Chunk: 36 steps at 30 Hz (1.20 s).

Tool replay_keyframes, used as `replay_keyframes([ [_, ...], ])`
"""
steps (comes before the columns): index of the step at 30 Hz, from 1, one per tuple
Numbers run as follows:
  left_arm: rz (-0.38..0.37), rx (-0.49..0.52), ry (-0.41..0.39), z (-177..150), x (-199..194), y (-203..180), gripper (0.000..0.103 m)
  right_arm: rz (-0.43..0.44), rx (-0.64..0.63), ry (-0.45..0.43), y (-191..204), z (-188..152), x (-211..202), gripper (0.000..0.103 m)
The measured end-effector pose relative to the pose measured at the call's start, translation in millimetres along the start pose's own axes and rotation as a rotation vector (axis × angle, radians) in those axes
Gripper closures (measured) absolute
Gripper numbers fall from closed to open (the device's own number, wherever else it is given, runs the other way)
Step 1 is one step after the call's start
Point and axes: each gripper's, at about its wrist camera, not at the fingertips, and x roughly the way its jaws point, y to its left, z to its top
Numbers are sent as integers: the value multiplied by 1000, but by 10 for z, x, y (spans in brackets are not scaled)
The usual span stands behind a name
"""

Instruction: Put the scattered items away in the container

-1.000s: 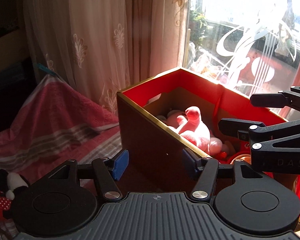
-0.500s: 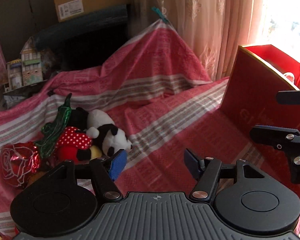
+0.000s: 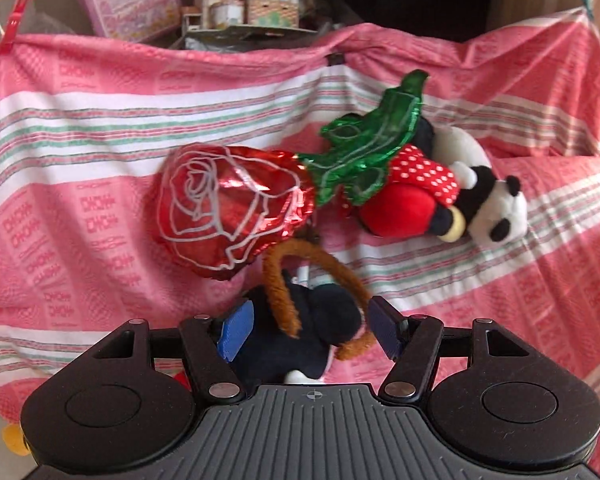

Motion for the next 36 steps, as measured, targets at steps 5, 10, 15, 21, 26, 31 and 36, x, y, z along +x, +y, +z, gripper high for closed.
replay_keyframes([
  [5,3,-20,43,120,286,150,27,18,26,39,65,26,344,22],
  [10,26,-1,88,122,562,162,27,38,58,85,94,9,649,22],
  [15,1,-9,109,36,734,262,29,51,80,115,129,29,877,22],
  [21,-119,4,80,-385,513,290,27,77,73,132,228,89,1012,22],
  [26,-140,30,53,-759,271,198,20,103,49,134,374,145,1087,22],
  [31,-235,-27,32,-975,75,274,20,135,12,148,566,143,1145,22],
  [36,-346,-58,34,-1093,40,195,20,145,-22,123,709,170,1083,22],
])
